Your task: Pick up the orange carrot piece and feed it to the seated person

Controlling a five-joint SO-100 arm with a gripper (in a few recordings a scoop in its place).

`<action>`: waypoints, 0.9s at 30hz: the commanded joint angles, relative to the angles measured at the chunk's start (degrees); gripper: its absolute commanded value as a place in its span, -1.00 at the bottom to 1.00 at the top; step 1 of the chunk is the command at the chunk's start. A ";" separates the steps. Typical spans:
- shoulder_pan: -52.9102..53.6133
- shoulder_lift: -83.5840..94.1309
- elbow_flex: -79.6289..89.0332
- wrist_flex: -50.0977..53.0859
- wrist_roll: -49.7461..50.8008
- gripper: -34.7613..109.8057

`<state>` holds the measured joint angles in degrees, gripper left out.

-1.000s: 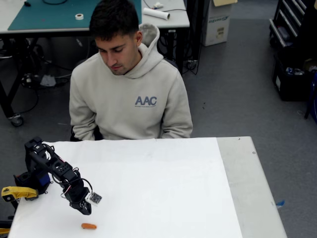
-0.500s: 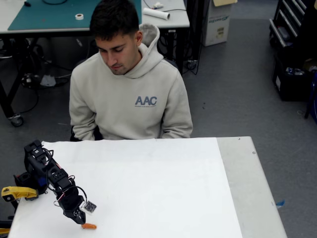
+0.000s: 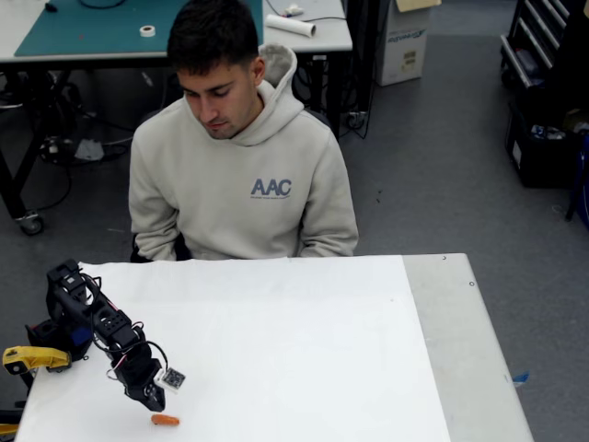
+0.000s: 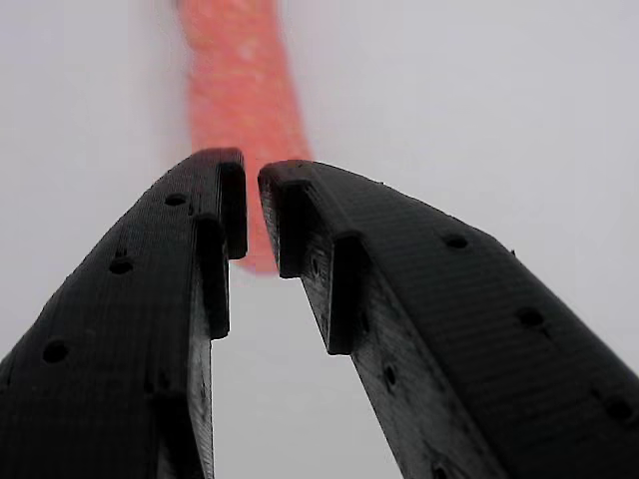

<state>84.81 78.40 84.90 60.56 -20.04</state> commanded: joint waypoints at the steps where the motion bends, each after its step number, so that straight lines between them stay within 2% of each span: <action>1: 0.62 2.37 -3.16 -0.26 -0.53 -0.54; 12: 0.62 2.37 -3.08 -0.26 -0.62 -0.26; 20: 0.62 1.67 -3.08 -0.26 -0.62 -0.25; 27: 0.62 -6.06 -4.39 -0.26 -0.62 -0.25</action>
<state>84.90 72.16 84.81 60.56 -19.86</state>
